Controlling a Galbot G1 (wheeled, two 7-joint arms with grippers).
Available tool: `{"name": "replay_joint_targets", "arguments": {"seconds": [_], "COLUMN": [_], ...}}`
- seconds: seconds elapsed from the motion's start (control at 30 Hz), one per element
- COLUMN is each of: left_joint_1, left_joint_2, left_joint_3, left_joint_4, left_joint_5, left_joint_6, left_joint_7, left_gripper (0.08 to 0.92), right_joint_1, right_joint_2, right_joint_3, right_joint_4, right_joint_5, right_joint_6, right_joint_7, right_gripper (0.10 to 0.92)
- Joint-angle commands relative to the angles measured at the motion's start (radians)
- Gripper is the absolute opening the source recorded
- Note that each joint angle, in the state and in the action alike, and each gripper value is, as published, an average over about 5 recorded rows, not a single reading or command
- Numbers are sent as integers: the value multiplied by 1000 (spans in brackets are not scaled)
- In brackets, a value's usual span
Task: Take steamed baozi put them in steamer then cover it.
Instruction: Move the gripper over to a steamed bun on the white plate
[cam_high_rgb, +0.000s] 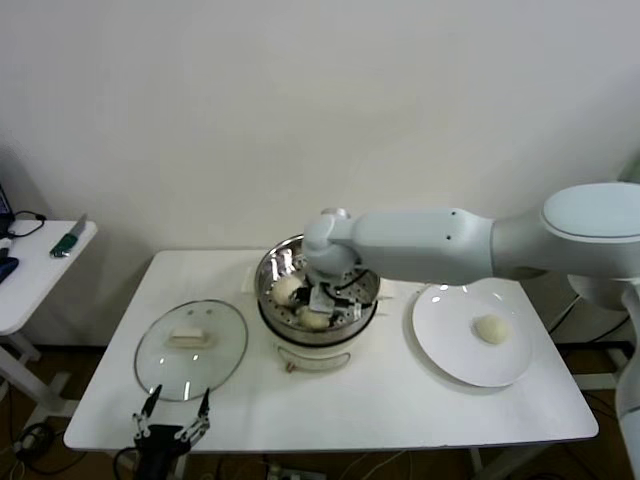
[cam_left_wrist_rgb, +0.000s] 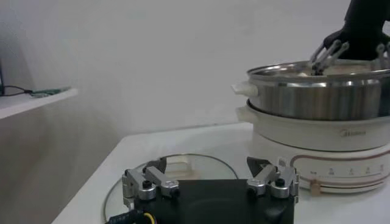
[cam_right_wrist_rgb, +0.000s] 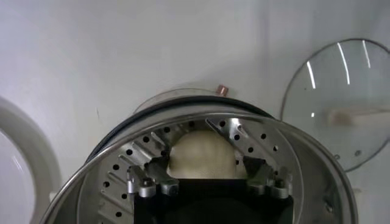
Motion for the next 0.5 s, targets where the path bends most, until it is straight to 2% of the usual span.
{"name": "replay_joint_targets", "arguments": {"seconds": [0.03, 0.3, 0.5], "left_joint_1": [1, 1, 0], "left_joint_2": [3, 3, 4], "left_joint_3": [0, 1, 5], "left_joint_4": [-2, -5, -8], "left_joint_5": [1, 4, 7], "left_joint_6": [1, 2, 2], "left_joint_7": [1, 1, 2], "left_gripper": [823, 823, 823], "right_joint_1": [103, 250, 329], "right_joint_2": [-32, -161, -315], "right_joint_3": [11, -36, -145], "right_joint_4": [-30, -68, -138], "right_joint_5": [138, 353, 558], "right_joint_6": [46, 70, -102], "right_joint_7": [-23, -113, -190], "right_gripper": [821, 823, 823]}}
